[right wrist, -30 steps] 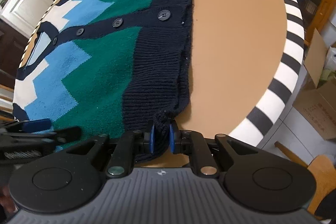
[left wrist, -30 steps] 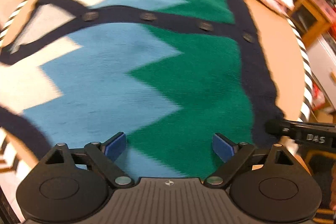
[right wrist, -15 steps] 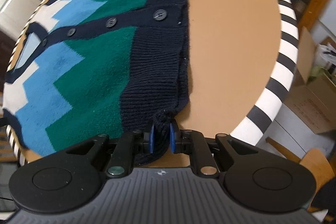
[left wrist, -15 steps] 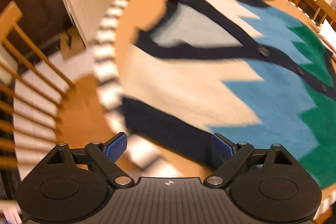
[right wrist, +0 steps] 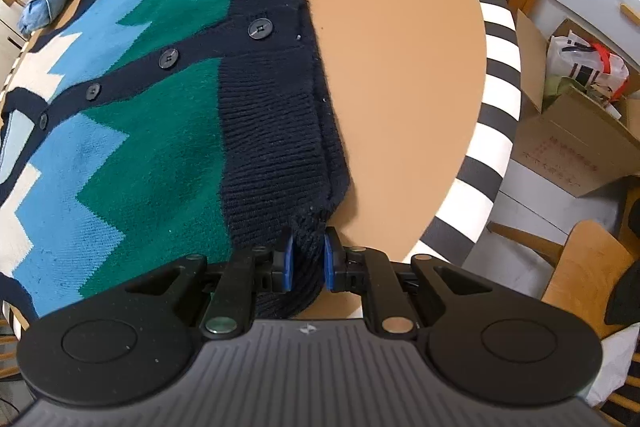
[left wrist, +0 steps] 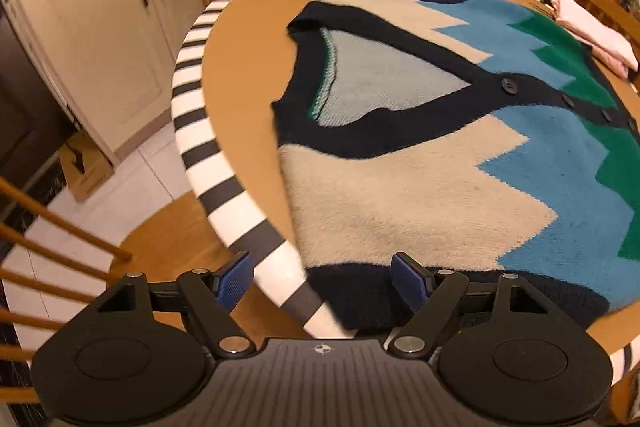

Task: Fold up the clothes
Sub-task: 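Close the left tool on the cream hem while the right tool holds the navy hem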

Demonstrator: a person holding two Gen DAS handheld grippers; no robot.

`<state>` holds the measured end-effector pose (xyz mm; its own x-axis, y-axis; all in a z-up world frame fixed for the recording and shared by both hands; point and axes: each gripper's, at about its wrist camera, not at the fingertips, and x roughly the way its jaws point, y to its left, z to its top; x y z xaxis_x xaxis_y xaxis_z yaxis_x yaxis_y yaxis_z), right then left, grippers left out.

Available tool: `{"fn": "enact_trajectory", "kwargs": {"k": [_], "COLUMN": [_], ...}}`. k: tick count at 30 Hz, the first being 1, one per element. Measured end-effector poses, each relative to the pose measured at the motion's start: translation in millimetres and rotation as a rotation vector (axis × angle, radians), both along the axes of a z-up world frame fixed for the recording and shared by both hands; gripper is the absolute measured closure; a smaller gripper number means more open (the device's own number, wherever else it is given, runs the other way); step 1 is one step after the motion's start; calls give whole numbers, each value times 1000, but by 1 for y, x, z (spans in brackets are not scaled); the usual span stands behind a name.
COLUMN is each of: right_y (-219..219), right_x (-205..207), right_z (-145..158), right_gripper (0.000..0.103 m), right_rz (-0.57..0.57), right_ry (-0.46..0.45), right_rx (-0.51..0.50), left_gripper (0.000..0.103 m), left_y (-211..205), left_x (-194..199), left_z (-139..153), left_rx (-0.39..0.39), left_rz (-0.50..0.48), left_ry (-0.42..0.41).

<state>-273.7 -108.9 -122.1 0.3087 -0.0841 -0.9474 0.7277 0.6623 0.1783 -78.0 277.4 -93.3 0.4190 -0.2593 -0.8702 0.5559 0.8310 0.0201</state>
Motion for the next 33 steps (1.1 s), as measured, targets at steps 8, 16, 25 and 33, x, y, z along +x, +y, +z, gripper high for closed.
{"fn": "enact_trajectory", "kwargs": {"k": [8,16,25,33], "right_y": [-1,-3,-4,-6], "right_x": [4,4,0,-1], "right_z": [0,0,1,1], "right_gripper": [88,87,86,86], "right_rz": [10,28,32,28], "right_ry": [14,11,-4,-15], "right_rx": [13,31,41,49], "left_gripper": [27,31,21,32], "left_y": [-9,-11,11,44], "left_x": [6,7,23,50], "left_z": [-13,-14,-14,-19], "left_rx": [-8,-49,-215,-410], "left_rz": [10,-15,5,154], "left_ry": [37,61,195,395]}}
